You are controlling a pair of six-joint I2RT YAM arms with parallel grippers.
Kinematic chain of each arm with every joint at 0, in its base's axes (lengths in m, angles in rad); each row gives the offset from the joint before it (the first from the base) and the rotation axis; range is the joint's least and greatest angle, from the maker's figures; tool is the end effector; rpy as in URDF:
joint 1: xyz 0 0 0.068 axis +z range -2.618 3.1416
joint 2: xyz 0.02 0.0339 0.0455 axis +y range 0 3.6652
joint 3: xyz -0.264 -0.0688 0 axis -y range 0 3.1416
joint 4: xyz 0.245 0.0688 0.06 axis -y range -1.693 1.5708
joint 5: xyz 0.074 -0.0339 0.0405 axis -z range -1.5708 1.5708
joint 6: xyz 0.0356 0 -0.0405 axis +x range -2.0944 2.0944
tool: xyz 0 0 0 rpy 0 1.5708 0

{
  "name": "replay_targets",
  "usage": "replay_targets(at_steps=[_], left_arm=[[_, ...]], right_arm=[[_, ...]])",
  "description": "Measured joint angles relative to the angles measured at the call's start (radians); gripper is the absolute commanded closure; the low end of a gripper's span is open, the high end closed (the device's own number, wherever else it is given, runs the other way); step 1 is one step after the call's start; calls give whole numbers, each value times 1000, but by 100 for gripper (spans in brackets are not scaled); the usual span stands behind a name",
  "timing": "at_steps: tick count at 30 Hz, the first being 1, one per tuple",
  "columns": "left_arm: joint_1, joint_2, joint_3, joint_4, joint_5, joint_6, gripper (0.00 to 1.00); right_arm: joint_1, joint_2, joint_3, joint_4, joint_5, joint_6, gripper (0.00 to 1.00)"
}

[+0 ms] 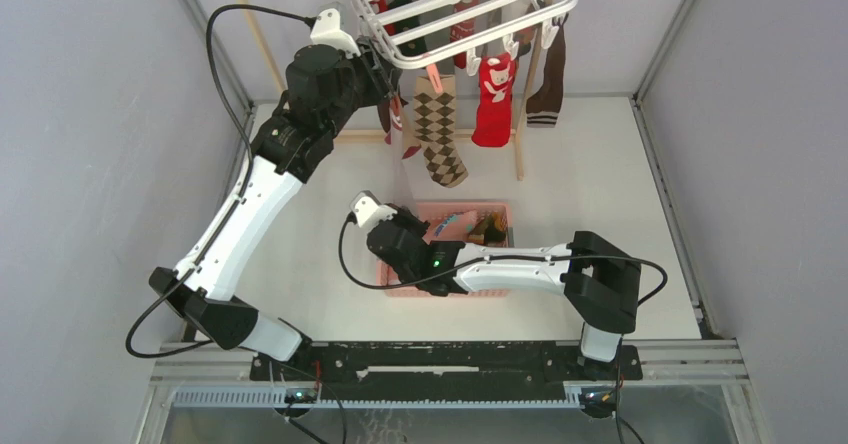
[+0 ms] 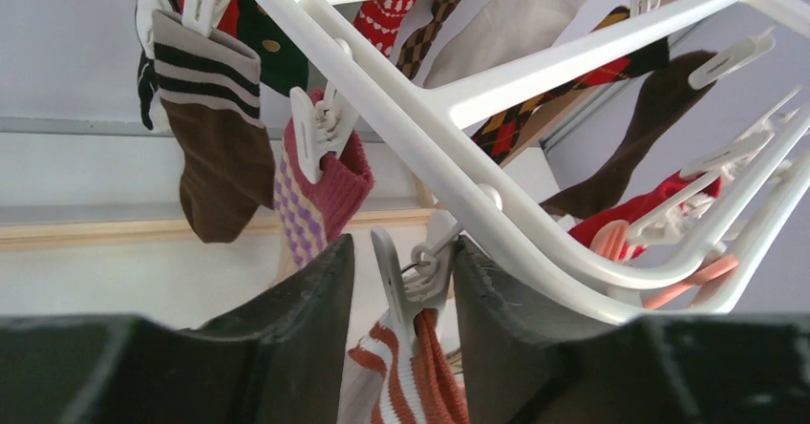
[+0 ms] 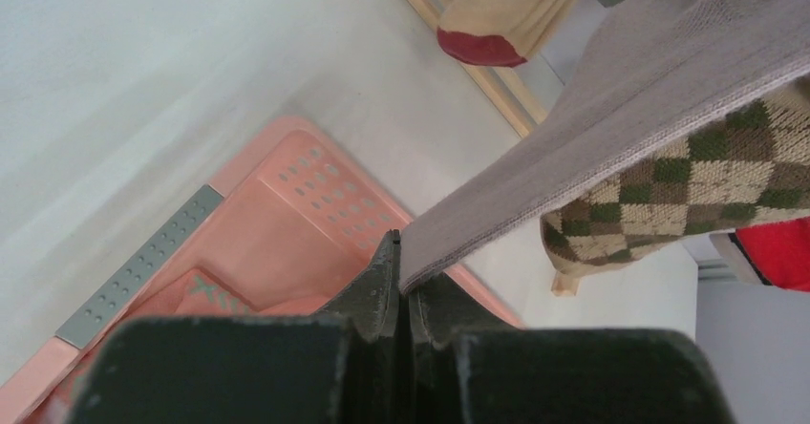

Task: Remove the socks clipped to the hanger
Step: Remove the sock from the hanger.

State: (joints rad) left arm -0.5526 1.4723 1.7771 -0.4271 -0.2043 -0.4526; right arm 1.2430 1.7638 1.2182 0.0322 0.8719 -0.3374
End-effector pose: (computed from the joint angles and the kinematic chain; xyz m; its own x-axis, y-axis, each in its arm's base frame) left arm 0.2743 -0.1607 0.4937 -0.2432 -0.3531 -0.9034 0.2627 0.8726 -0.4118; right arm 0.1532 0.3658 0.2492 -0.0186 -0.7163 -0.6975 -0.4245 0.6373 -0.6432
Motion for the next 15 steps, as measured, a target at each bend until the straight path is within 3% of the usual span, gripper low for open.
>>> replay_targets(at_steps=[5, 12, 15], left_arm=[[-3, 0, 0, 18, 6, -12, 78], [-3, 0, 0, 48, 1, -18, 87], [-3, 0, 0, 48, -3, -18, 85]], right_arm=[[-1, 8, 0, 0, -1, 0, 98], [-11, 12, -2, -18, -2, -8, 99], [-14, 12, -3, -21, -2, -21, 99]])
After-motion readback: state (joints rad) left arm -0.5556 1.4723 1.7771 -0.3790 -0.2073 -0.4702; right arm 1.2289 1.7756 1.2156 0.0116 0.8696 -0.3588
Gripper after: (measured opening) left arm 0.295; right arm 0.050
